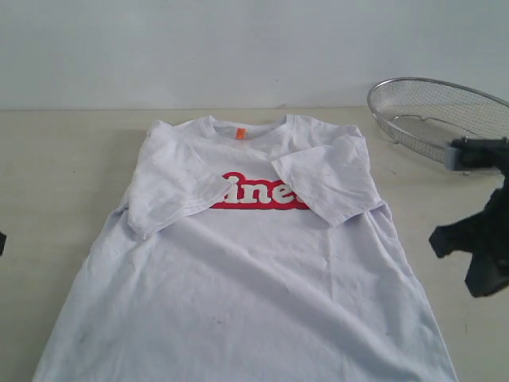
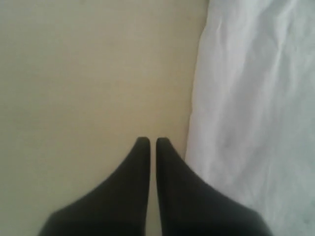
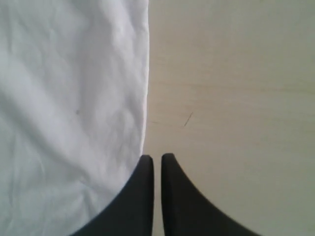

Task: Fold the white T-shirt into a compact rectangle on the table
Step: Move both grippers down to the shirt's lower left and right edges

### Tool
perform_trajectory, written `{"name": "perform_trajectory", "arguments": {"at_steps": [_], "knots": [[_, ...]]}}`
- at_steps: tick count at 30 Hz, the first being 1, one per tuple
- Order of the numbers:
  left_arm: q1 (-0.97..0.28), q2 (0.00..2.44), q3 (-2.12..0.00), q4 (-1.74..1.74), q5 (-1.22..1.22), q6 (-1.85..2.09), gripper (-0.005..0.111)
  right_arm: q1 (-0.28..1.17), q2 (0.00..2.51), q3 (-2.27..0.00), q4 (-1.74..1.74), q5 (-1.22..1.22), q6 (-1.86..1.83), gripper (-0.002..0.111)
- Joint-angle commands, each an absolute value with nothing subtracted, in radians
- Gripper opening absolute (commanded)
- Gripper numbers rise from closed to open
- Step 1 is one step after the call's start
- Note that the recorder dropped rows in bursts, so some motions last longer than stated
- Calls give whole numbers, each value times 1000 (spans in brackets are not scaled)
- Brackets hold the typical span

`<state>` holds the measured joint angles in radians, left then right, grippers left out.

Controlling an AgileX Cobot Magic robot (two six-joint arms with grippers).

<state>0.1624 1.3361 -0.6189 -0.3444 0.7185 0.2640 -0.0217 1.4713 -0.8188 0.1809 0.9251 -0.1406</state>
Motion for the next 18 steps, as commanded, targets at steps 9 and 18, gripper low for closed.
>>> {"name": "perform_trajectory", "arguments": {"at_steps": [9,18], "knots": [[165,1509,-592,-528,793,388,5,-28,1459,-614,343,833,-239,0],[165,1508,-592,-557,882,419,5,-28,1459,-540,352,997,-266,25]]}}
